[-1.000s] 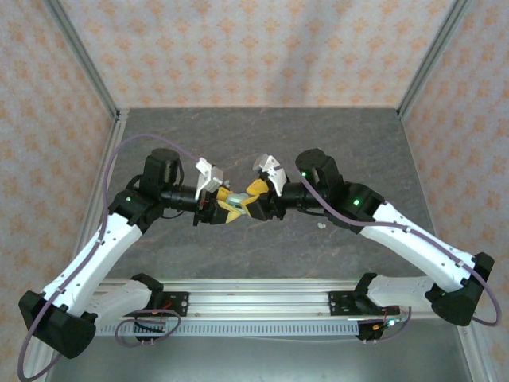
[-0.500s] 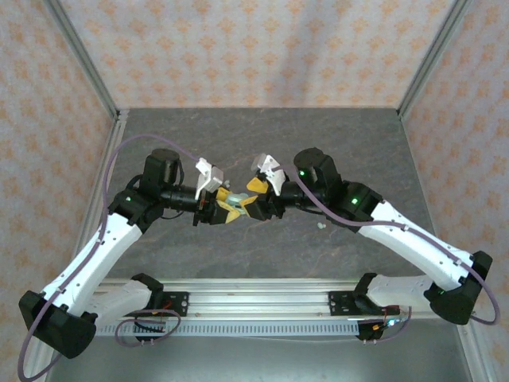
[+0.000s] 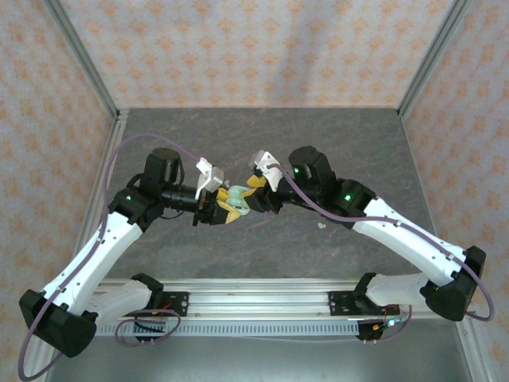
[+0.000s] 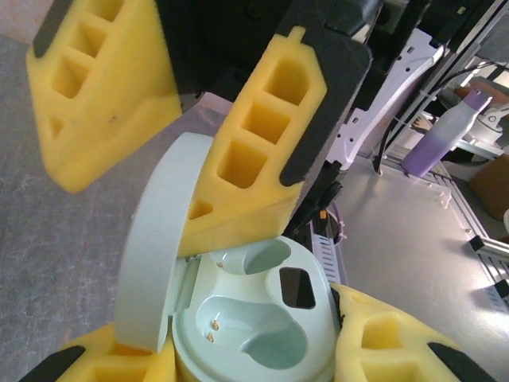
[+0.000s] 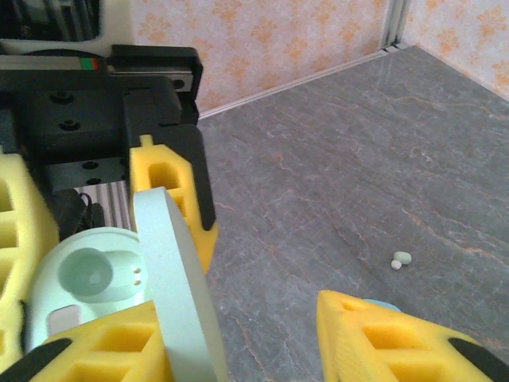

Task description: Insert wireless bluetooth earbuds into charging case

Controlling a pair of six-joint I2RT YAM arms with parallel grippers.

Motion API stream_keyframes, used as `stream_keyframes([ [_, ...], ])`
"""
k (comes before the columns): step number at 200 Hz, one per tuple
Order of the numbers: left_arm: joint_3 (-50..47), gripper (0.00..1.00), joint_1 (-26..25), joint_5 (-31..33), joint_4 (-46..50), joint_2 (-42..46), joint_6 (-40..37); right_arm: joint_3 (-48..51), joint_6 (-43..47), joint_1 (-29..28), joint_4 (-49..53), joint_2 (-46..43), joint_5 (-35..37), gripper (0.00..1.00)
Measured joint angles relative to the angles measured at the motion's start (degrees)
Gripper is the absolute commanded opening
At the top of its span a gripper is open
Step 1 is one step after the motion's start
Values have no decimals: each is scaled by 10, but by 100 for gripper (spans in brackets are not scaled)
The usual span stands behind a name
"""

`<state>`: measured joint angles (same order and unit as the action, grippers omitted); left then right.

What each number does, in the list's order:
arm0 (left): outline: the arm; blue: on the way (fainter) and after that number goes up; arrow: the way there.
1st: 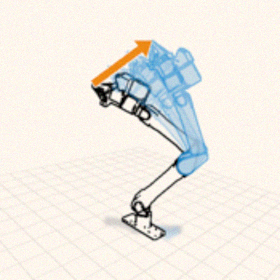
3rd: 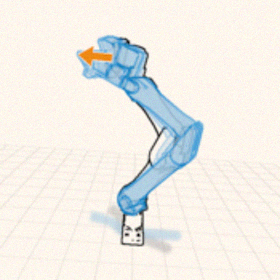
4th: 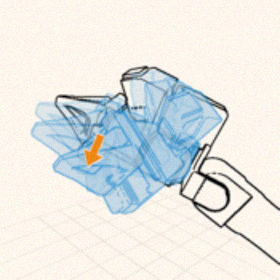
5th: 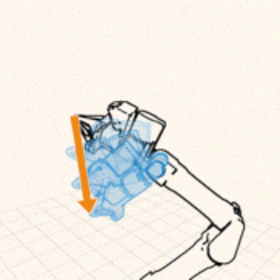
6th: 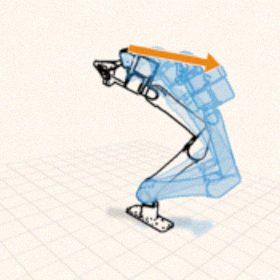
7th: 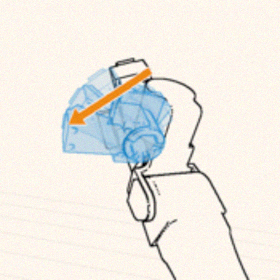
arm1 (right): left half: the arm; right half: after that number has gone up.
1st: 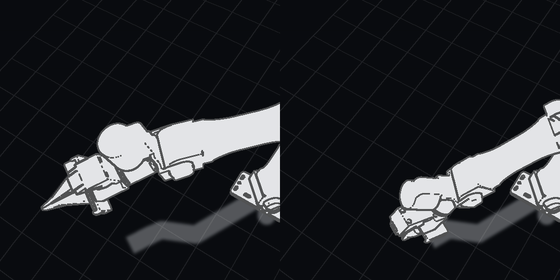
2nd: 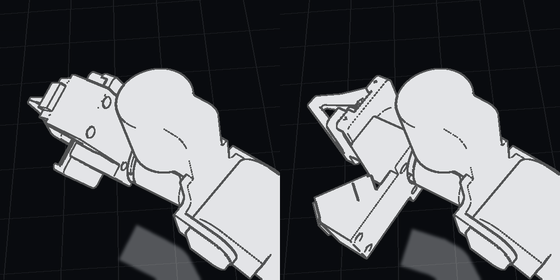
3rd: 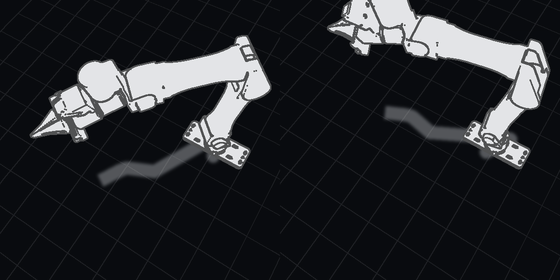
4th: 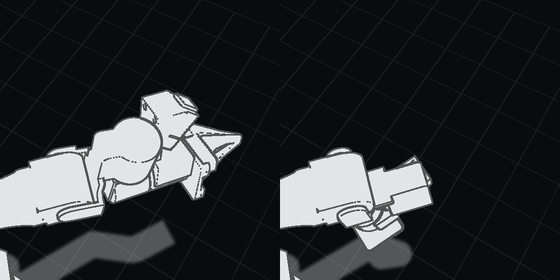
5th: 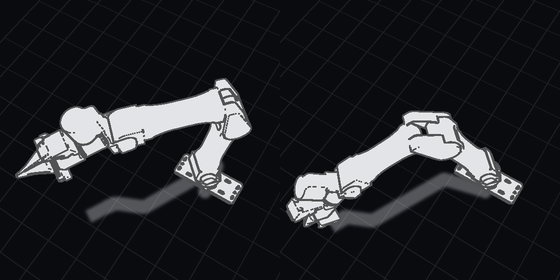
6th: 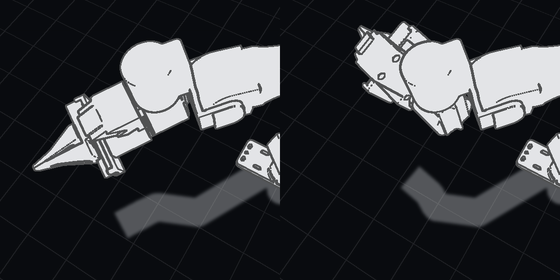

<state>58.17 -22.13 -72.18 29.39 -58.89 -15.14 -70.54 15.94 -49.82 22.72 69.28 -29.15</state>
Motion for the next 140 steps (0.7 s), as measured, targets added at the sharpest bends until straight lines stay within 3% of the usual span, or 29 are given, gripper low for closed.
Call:
stream_keyframes([
  [55,5,8,0,3,3,-2,-14,-2,2,-3,0,0,-18,13],
  [86,7,17,0,9,9,-1,-19,-2,8,-3,0,0,-22,7],
  [107,7,35,0,17,7,0,-17,-3,11,-3,0,0,-21,5],
  [140,-6,75,-5,67,-19,33,6,-10,26,-5,6,0,5,4],
])
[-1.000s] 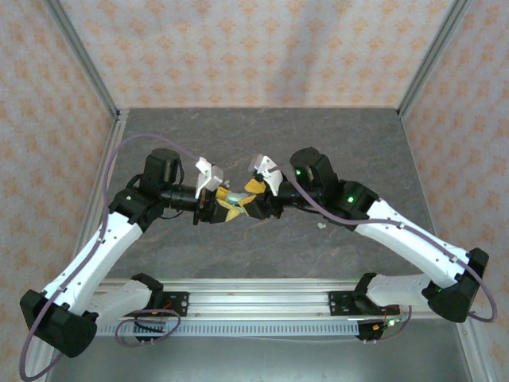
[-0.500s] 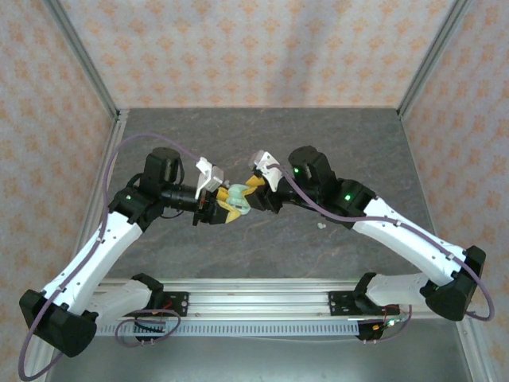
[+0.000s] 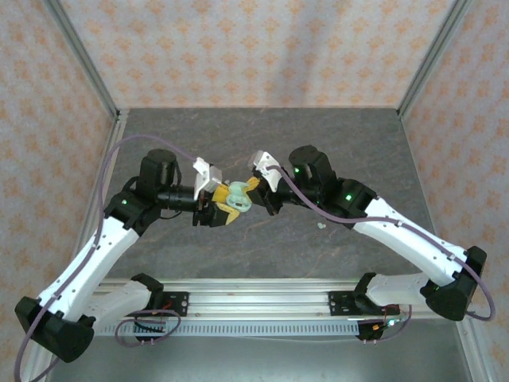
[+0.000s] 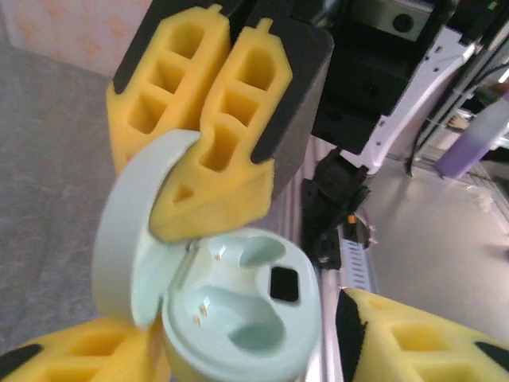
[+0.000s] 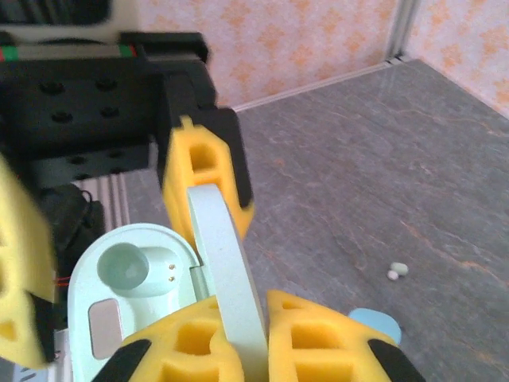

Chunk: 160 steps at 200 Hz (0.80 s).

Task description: Insert wireless bluetooth earbuds into charging case

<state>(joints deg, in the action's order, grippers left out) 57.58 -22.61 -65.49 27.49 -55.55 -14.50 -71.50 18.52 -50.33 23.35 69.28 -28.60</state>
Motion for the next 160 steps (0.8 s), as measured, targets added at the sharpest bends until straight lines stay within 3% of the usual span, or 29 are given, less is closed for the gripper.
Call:
stream_keyframes([
  [21,-23,85,1,51,-19,44,15,0,17,-4,14,1,38,3],
  [68,-88,91,1,116,-56,107,45,0,62,-28,30,6,90,4],
  [104,-119,90,-2,120,-121,104,95,0,84,-37,30,8,98,4],
  [160,-117,80,-35,110,-162,48,115,-1,103,-40,30,16,104,5],
])
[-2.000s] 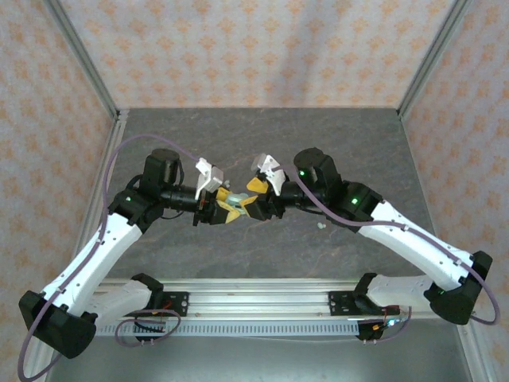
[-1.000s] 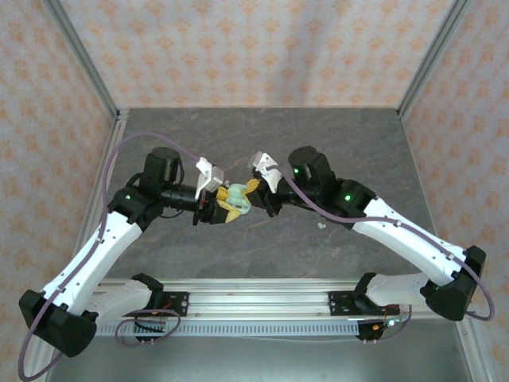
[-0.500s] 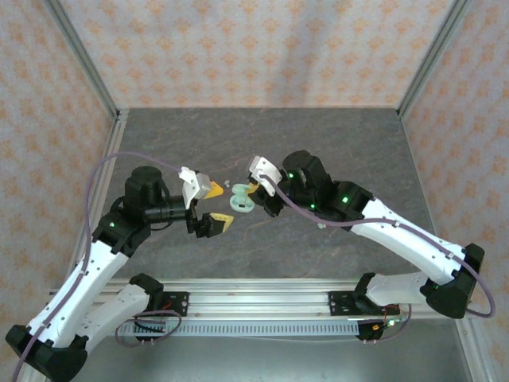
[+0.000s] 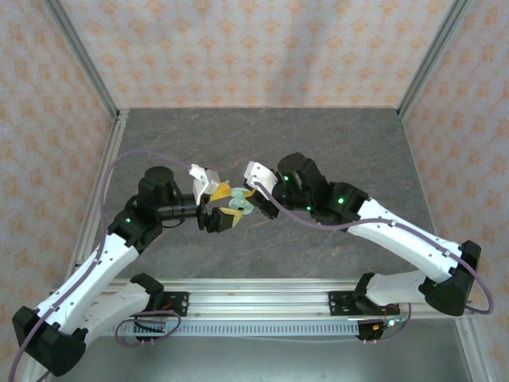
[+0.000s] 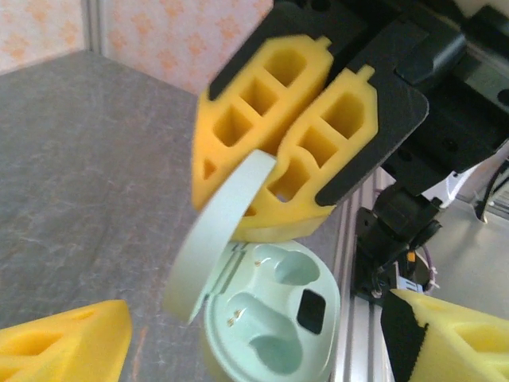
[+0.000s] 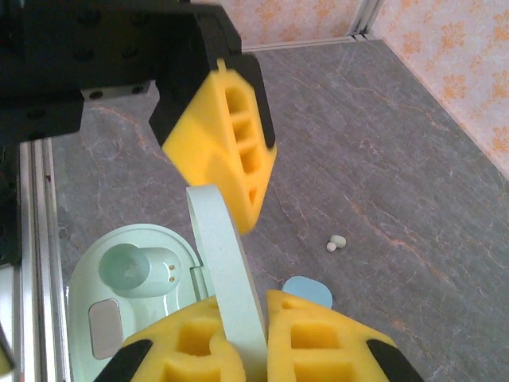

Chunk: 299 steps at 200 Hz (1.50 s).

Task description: Insert wireless bluetooth earbuds into charging case

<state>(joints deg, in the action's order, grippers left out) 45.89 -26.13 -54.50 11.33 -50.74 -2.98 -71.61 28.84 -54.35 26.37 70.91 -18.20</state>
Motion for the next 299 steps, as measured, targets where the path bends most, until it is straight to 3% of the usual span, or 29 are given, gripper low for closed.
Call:
stream_keyframes([
  [71,44,57,-9,-27,45,-57,-50,-23,9,0,2,9,2,5],
  [109,50,38,-5,-37,60,-62,-70,-26,8,0,2,9,0,4],
  [136,50,36,0,-46,63,-61,-74,-26,8,0,2,9,-4,4],
  [151,50,28,3,-49,63,-57,-74,-28,7,0,2,9,-9,4],
  [180,39,23,4,-51,56,-40,-74,-33,1,0,2,11,-22,5],
  [230,13,15,9,-34,47,-7,-68,-40,-25,0,3,26,-42,22],
  [269,5,14,14,-31,48,5,-62,-41,-52,1,4,28,-43,45],
  [299,5,13,14,-25,50,4,-61,-42,-68,1,4,28,-54,57],
])
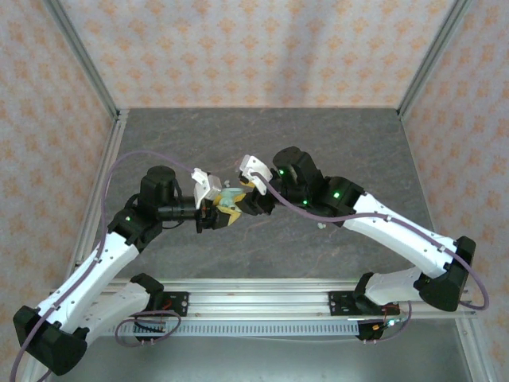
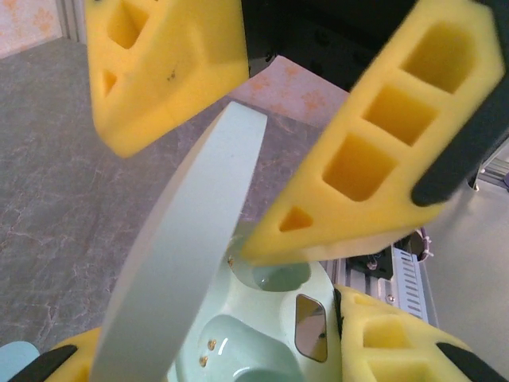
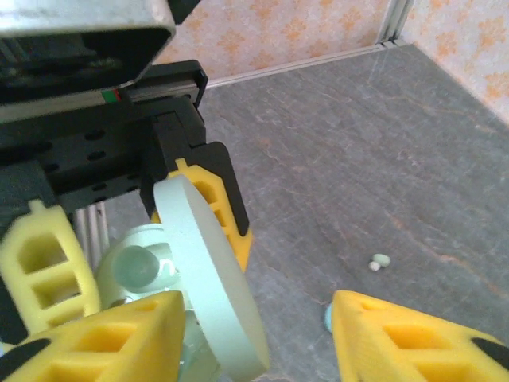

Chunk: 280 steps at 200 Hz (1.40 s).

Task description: Insert wireless bluetooth earbuds into charging case

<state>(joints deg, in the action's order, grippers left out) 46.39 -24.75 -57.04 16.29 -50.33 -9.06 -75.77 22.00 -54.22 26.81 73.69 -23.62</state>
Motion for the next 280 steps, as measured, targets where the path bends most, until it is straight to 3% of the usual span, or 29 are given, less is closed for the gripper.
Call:
stream_keyframes([
  [88,0,13,3,17,20,-5,0,-23,-85,17,1,-12,-25,59],
  [129,1,13,5,54,63,2,0,-55,-192,79,-7,-32,22,56],
  [156,1,13,5,75,92,20,0,-106,-273,131,-2,4,61,54],
  [182,1,13,5,87,107,41,0,-141,-346,175,13,90,72,46],
  [210,5,13,7,98,122,51,-3,-207,-392,186,62,241,73,36],
  [280,11,13,9,122,142,57,-5,-497,-441,122,215,588,121,34],
])
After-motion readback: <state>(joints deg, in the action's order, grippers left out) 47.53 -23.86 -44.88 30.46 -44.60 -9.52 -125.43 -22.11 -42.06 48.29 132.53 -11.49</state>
